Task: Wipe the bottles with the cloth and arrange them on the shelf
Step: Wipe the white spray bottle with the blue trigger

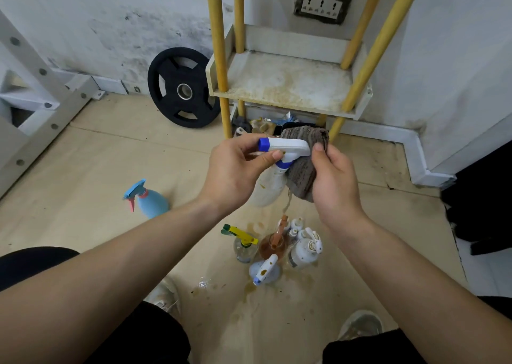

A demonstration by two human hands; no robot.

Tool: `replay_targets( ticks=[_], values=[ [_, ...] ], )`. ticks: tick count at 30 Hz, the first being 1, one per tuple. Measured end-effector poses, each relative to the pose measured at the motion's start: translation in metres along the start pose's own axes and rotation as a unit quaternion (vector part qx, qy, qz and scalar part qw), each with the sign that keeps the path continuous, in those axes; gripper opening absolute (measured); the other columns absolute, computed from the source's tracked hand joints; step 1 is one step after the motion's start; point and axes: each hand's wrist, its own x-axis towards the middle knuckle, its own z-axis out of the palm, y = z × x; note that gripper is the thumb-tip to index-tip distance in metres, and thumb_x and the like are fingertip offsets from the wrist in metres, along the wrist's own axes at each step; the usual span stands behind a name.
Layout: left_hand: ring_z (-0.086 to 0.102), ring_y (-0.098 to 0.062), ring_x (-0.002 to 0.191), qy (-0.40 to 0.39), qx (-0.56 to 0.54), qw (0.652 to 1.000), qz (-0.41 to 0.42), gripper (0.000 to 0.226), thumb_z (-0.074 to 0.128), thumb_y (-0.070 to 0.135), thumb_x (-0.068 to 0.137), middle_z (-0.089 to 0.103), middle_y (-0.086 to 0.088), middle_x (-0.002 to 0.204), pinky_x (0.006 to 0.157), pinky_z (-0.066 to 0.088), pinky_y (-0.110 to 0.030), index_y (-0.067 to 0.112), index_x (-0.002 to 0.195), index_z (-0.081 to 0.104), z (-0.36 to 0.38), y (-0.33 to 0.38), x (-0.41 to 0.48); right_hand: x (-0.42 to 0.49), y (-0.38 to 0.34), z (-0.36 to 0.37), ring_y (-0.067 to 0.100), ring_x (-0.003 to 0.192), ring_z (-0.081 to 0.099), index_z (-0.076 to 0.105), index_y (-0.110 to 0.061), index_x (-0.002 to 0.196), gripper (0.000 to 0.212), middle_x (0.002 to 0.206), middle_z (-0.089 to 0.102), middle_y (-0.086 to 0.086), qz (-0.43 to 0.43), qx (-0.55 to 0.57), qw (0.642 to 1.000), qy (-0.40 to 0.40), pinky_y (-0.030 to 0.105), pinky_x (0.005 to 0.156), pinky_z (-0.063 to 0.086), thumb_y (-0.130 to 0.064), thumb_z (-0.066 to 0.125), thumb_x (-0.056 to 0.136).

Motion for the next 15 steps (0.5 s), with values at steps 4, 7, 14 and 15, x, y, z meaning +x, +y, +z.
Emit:
replay_targets(
  ticks=[4, 7, 14, 15],
  values=[
    [0.070, 0.006, 0.091, -0.013, 0.004, 1.000, 0.012, 0.029, 0.072, 0.012, 0.092, 0.077, 0.007, 0.102, 0.079, 0.051, -0.011, 0.010, 0.121, 0.071, 0.009, 0.002, -0.006, -0.009, -0.001, 0.009, 0.018, 0.101, 0.067, 0.067, -0.023, 0.121, 0.033, 0.107, 0.073, -0.002, -0.017, -0.057, 0.997, 0.048, 0.044, 0.092, 0.055, -0.034, 0.038, 0.109],
    [0.069, 0.007, 0.090, -0.023, 0.024, 0.999, 0.025, 0.028, 0.070, 0.013, 0.094, 0.076, 0.009, 0.100, 0.077, 0.051, -0.012, 0.011, 0.121, 0.071, 0.013, 0.005, -0.009, -0.013, -0.001, 0.012, 0.020, 0.108, 0.065, 0.054, -0.024, 0.143, 0.039, 0.121, 0.070, 0.001, -0.044, -0.130, 0.988, 0.072, 0.036, 0.091, 0.053, -0.033, 0.035, 0.110],
    [0.070, -0.025, 0.084, -0.042, 0.085, 0.995, 0.036, 0.034, 0.054, 0.039, 0.096, 0.074, -0.005, 0.091, 0.080, 0.058, -0.052, 0.019, 0.119, 0.068, 0.025, 0.003, -0.013, -0.009, 0.003, 0.008, 0.018, 0.118, 0.061, 0.042, -0.029, 0.154, 0.048, 0.135, 0.065, 0.003, -0.071, -0.166, 0.979, 0.095, 0.008, 0.087, 0.044, -0.037, 0.031, 0.108],
    [0.070, -0.026, 0.086, -0.042, 0.080, 0.995, 0.029, 0.037, 0.052, 0.040, 0.096, 0.075, -0.005, 0.092, 0.082, 0.058, -0.052, 0.020, 0.122, 0.067, 0.026, 0.004, -0.013, -0.009, 0.004, 0.009, 0.021, 0.123, 0.060, 0.038, -0.030, 0.156, 0.054, 0.140, 0.062, 0.005, -0.078, -0.166, 0.978, 0.094, 0.019, 0.098, 0.047, -0.042, 0.029, 0.104]
  ],
)
